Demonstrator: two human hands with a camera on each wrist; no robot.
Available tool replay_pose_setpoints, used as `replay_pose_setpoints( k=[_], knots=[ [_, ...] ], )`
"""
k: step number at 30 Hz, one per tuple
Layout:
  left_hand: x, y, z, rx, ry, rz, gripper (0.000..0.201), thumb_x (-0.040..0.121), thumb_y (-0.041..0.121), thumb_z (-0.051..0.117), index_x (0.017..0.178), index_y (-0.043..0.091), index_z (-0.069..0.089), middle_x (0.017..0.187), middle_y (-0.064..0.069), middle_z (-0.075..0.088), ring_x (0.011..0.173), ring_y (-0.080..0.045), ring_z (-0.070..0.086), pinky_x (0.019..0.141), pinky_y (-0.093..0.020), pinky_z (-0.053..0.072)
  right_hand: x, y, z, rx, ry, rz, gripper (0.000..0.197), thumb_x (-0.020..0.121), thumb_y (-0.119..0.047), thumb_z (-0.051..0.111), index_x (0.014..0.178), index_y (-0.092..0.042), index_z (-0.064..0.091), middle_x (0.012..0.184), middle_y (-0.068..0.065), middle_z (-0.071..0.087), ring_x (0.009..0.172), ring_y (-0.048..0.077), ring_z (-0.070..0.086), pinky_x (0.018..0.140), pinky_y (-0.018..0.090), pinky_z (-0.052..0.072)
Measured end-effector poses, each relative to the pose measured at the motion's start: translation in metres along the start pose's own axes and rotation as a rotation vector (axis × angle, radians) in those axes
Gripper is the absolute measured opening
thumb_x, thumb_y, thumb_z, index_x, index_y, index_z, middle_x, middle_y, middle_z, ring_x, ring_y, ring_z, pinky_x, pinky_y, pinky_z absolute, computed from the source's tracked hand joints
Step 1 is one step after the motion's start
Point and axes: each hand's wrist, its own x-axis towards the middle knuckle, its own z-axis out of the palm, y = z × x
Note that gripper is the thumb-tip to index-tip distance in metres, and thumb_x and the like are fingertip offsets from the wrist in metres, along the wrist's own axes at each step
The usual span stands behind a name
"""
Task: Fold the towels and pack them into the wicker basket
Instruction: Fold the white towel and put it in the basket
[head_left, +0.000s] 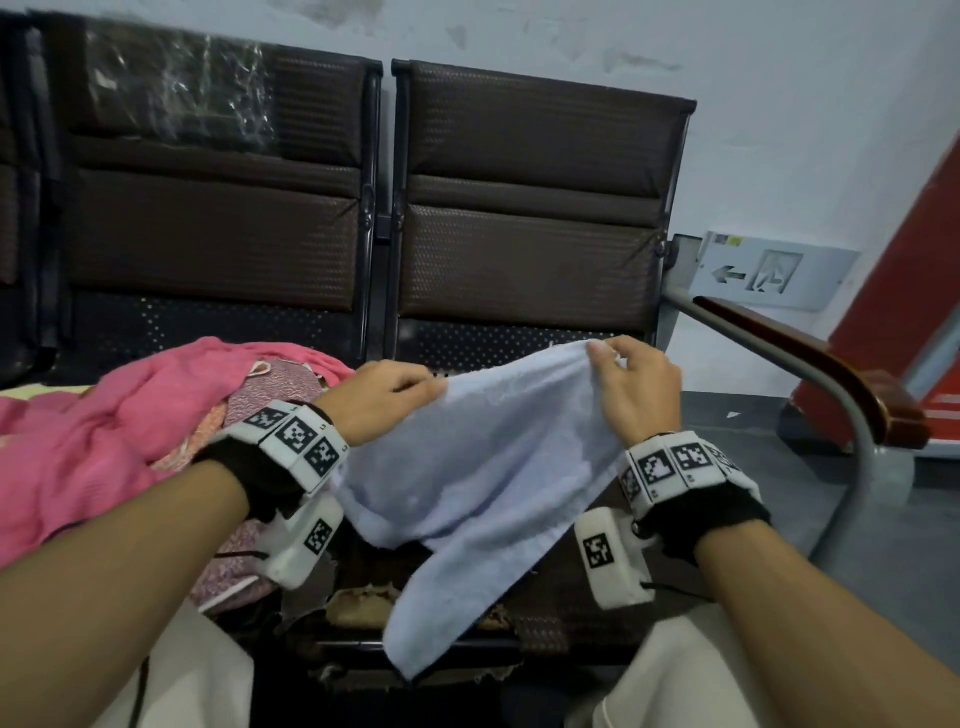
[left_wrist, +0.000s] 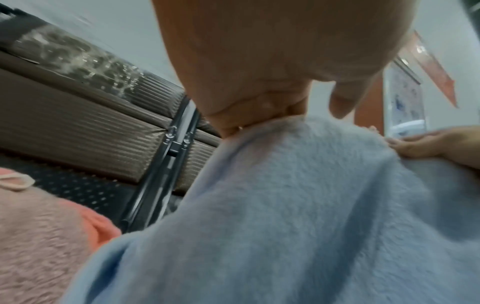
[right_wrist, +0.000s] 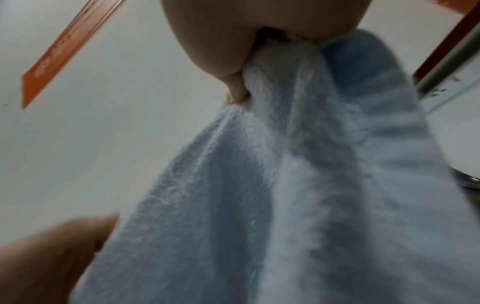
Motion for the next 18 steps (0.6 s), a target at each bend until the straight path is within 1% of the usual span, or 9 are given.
replay_pose_setpoints(
  k=[3,4,6,8,10,12,13,15,18],
  knots=[
    [0.0,-0.004,-0.007,0.001,0.069,-0.028,0.022,0.095,0.024,0.05,0.077,0.018,0.06,0.071,0.005,0.057,0.066,-0.008,0.051,0.065,-0.027,0.038,0.002,0.002,0.002,0.06,0.0,0.066,0.03,0.098,-0.027,0.047,0.099,-0.005,0.067,0.105,0.017,0.067,0.097,0.03,0.056,0.069,0.023,0.025],
    [0.001,-0.001,-0.007,-0.01,0.101,-0.013,0.016,0.094,0.02,0.052,0.083,0.016,0.063,0.076,0.004,0.061,0.072,-0.009,0.054,0.067,-0.026,0.041,0.001,0.001,0.005,0.081,-0.031,0.081,0.029,0.098,-0.025,0.046,0.101,-0.004,0.065,0.106,0.017,0.066,0.098,0.03,0.056,0.07,0.023,0.027],
    [0.002,0.01,-0.006,-0.059,0.193,0.065,0.01,0.09,0.012,0.057,0.088,0.014,0.067,0.081,0.007,0.064,0.075,-0.006,0.056,0.069,-0.014,0.041,-0.003,-0.007,0.016,0.151,-0.094,0.043,0.023,0.098,-0.019,0.045,0.102,-0.006,0.064,0.105,0.013,0.065,0.093,0.022,0.054,0.072,0.023,0.033],
    [0.005,0.024,-0.009,-0.11,0.293,0.155,0.012,0.084,0.005,0.061,0.088,0.013,0.069,0.081,0.01,0.065,0.075,-0.001,0.057,0.07,-0.008,0.041,-0.011,-0.023,0.027,0.302,-0.159,-0.038,0.014,0.096,-0.016,0.048,0.101,-0.015,0.061,0.102,0.002,0.064,0.092,0.013,0.055,0.083,0.027,0.043],
    [0.006,0.035,-0.016,-0.155,0.366,0.21,0.015,0.081,0.002,0.063,0.086,0.014,0.071,0.082,0.008,0.068,0.076,-0.001,0.06,0.07,-0.01,0.044,-0.018,-0.039,0.034,0.446,-0.259,-0.105,0.01,0.095,-0.028,0.051,0.099,-0.026,0.06,0.098,-0.011,0.064,0.092,0.003,0.058,0.088,0.026,0.046],
    [0.007,0.042,-0.021,-0.165,0.406,0.229,0.018,0.078,0.002,0.063,0.084,0.017,0.072,0.08,0.01,0.069,0.075,-0.001,0.06,0.069,-0.01,0.044,-0.022,-0.05,0.037,0.478,-0.399,-0.206,0.017,0.088,-0.047,0.054,0.093,-0.034,0.063,0.092,-0.018,0.067,0.087,-0.006,0.06,0.082,0.019,0.046],
    [0.007,0.044,-0.022,-0.169,0.421,0.229,0.019,0.077,0.003,0.063,0.083,0.019,0.072,0.079,0.01,0.069,0.074,0.0,0.06,0.068,-0.011,0.045,-0.025,-0.054,0.036,0.43,-0.464,-0.269,0.017,0.085,-0.05,0.056,0.088,-0.036,0.065,0.088,-0.017,0.068,0.083,-0.005,0.061,0.078,0.019,0.047],
    [0.007,0.046,-0.022,-0.19,0.44,0.219,0.019,0.076,0.004,0.064,0.082,0.021,0.072,0.077,0.009,0.069,0.072,-0.002,0.061,0.068,-0.014,0.047,-0.027,-0.057,0.035,0.311,-0.509,-0.354,0.016,0.085,-0.042,0.063,0.072,-0.033,0.067,0.072,-0.012,0.068,0.07,0.001,0.061,0.071,0.025,0.048],
    [0.011,0.042,-0.018,-0.218,0.437,0.195,0.012,0.078,0.009,0.068,0.08,0.021,0.071,0.07,0.008,0.067,0.064,-0.003,0.057,0.062,-0.016,0.045,-0.018,-0.054,0.032,0.321,-0.373,-0.277,0.025,0.087,-0.024,0.065,0.062,-0.026,0.064,0.062,-0.007,0.062,0.065,0.007,0.056,0.068,0.035,0.046]
  ],
)
